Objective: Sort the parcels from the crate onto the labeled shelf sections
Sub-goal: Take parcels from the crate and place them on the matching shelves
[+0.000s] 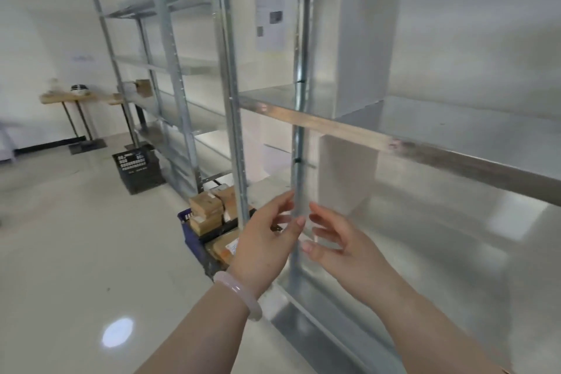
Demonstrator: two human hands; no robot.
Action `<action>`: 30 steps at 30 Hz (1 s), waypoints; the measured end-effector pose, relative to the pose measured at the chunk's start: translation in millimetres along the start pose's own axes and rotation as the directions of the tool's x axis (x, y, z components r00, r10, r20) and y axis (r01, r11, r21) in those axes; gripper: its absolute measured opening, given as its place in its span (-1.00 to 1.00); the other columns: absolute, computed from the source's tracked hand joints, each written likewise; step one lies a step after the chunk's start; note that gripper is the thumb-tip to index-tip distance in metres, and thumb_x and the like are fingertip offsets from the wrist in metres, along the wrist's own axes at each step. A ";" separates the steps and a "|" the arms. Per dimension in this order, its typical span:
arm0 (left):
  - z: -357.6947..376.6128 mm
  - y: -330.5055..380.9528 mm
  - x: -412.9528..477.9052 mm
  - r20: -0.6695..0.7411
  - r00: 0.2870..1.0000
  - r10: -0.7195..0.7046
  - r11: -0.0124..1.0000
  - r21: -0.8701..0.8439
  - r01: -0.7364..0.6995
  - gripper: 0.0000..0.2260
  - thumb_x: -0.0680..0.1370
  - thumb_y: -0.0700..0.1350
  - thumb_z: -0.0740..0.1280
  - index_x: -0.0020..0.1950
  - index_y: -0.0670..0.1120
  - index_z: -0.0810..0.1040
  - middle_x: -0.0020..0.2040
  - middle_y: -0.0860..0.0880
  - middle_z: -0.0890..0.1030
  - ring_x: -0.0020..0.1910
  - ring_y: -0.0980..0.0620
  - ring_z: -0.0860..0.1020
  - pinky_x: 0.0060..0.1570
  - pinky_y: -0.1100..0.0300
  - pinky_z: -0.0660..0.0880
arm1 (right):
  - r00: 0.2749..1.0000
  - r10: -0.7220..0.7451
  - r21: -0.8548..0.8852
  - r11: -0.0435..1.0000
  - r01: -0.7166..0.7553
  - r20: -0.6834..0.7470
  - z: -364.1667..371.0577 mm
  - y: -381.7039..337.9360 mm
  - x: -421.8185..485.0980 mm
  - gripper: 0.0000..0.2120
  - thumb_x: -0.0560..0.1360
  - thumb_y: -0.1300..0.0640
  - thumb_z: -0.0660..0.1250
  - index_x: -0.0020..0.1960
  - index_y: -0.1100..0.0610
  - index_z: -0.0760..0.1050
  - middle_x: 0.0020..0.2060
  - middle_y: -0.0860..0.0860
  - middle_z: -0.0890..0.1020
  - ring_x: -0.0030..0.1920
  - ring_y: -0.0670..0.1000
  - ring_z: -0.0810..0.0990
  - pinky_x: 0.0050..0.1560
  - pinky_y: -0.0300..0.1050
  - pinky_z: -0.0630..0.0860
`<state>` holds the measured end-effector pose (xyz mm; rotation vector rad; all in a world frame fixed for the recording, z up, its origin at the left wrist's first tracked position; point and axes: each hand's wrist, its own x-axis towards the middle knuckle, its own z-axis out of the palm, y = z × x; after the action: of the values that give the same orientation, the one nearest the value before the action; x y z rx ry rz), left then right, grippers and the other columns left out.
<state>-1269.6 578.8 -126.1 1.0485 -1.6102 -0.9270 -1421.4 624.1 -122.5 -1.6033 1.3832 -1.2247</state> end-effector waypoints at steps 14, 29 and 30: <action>-220.6 -174.1 41.8 -0.133 0.907 -0.399 0.907 0.086 0.412 -0.64 0.59 -0.08 0.33 0.40 0.07 0.46 -0.03 0.30 0.50 -0.01 0.19 0.57 -0.22 0.52 0.43 | 0.897 0.246 -0.110 0.969 -0.220 0.366 255.6 35.5 129.3 -0.36 0.51 -0.01 0.40 0.51 -0.08 0.19 0.30 -0.19 0.41 0.17 -0.27 0.44 -0.11 -0.57 0.39; -276.7 -283.9 227.6 -0.058 0.915 -0.399 0.860 0.323 0.395 -0.63 0.60 -0.03 0.31 0.41 0.09 0.43 0.12 0.16 0.50 0.17 0.11 0.55 0.11 0.27 0.44 | 0.816 0.323 -0.188 0.946 -0.263 0.479 337.1 124.4 336.7 -0.21 0.39 -0.30 0.40 0.51 -0.13 0.16 0.44 -0.04 0.39 0.42 -0.03 0.38 0.25 -0.18 0.33; -280.0 -290.8 242.3 -0.051 0.916 -0.398 0.861 0.324 0.392 -0.62 0.60 -0.03 0.31 0.43 0.07 0.42 0.13 0.16 0.51 0.16 0.11 0.55 0.11 0.27 0.44 | 0.818 0.339 -0.202 0.940 -0.274 0.466 339.7 126.8 352.1 -0.24 0.43 -0.24 0.40 0.52 -0.11 0.16 0.45 -0.04 0.36 0.41 -0.03 0.37 0.23 -0.19 0.32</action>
<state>-980.1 228.6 -249.6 1.6565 -1.6279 -0.9505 -1146.7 227.4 -272.8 -1.5551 1.3258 -0.4891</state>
